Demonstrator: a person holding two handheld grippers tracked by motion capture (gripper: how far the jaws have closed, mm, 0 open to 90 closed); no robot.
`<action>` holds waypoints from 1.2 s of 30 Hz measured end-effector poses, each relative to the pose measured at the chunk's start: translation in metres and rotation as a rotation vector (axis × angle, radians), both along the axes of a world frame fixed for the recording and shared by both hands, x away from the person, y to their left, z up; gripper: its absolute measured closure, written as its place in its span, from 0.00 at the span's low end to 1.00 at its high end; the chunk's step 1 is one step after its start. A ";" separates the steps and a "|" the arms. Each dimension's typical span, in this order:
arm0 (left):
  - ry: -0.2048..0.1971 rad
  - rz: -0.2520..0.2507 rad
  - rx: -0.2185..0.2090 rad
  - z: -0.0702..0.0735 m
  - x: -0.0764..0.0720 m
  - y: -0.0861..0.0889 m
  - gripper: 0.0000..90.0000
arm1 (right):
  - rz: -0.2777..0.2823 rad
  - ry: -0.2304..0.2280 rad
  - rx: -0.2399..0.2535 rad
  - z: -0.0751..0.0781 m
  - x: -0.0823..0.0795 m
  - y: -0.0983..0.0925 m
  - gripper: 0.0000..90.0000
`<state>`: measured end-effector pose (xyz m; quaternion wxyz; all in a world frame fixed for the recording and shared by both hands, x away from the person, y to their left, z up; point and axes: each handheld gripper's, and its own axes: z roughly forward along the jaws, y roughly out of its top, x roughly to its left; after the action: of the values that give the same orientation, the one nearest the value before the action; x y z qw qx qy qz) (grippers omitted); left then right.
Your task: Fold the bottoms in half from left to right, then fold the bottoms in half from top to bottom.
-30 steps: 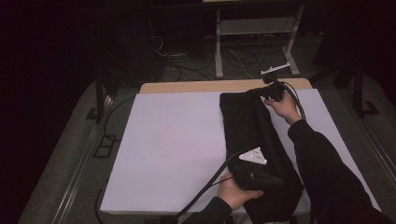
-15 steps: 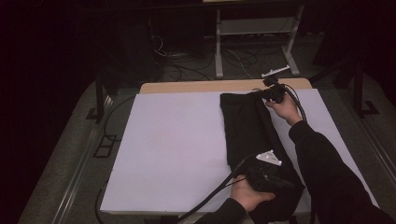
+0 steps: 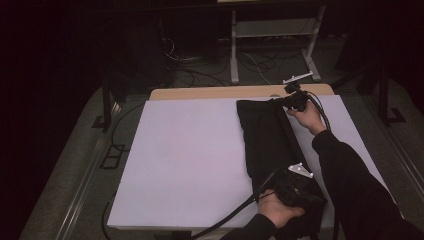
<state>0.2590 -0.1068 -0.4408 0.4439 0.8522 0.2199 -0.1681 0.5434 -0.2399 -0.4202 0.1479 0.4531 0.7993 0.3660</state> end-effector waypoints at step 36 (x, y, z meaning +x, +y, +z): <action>-0.155 0.126 -0.065 0.021 0.025 0.053 0.06 | -0.085 -0.021 0.161 0.023 -0.046 -0.038 0.00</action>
<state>0.2836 -0.0542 -0.4198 0.4967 0.8323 0.2325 -0.0807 0.4975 -0.2781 -0.3969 0.1349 0.4933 0.7456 0.4273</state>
